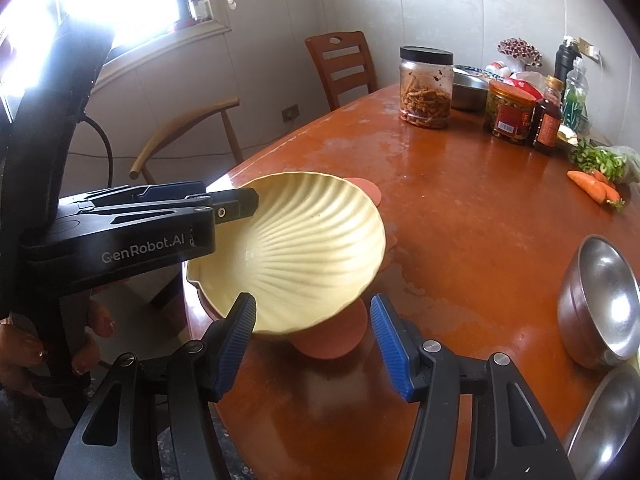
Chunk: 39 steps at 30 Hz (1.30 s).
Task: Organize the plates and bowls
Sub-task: 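Open the left gripper to release the yellow shell plate and withdraw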
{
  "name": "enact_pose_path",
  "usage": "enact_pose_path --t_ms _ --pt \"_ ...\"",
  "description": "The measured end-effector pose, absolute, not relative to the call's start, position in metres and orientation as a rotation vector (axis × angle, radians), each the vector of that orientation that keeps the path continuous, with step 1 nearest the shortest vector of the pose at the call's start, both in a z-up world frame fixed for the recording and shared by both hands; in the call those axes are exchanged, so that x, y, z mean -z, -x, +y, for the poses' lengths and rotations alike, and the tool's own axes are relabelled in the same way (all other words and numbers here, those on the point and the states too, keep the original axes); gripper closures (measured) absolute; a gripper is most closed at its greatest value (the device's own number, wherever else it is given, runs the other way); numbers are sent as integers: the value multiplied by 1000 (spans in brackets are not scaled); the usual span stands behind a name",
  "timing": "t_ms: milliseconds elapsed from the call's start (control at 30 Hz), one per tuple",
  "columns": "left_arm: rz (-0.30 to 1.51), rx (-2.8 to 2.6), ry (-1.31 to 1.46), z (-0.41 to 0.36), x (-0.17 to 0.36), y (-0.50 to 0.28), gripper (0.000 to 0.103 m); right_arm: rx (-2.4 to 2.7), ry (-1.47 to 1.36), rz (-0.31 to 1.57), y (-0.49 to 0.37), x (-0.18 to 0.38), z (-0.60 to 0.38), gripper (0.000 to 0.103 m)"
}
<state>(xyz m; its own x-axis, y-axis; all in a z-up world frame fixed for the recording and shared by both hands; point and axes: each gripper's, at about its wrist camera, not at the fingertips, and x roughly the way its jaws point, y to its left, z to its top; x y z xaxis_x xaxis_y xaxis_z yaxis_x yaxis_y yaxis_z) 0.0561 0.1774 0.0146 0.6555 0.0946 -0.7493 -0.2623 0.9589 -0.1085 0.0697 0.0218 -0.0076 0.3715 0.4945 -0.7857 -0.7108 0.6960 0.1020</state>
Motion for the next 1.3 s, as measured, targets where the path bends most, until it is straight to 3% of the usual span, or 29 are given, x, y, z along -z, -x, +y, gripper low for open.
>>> enact_pose_path --t_ms 233,333,1300 --pt "813 -219 203 171 -23 -53 42 -779 265 890 -66 3 16 41" --pt "807 -220 199 169 -26 -52 41 -775 257 885 -66 1 12 30" --pt "773 -201 142 118 -51 -33 40 -743 196 805 -46 -27 -34 28"
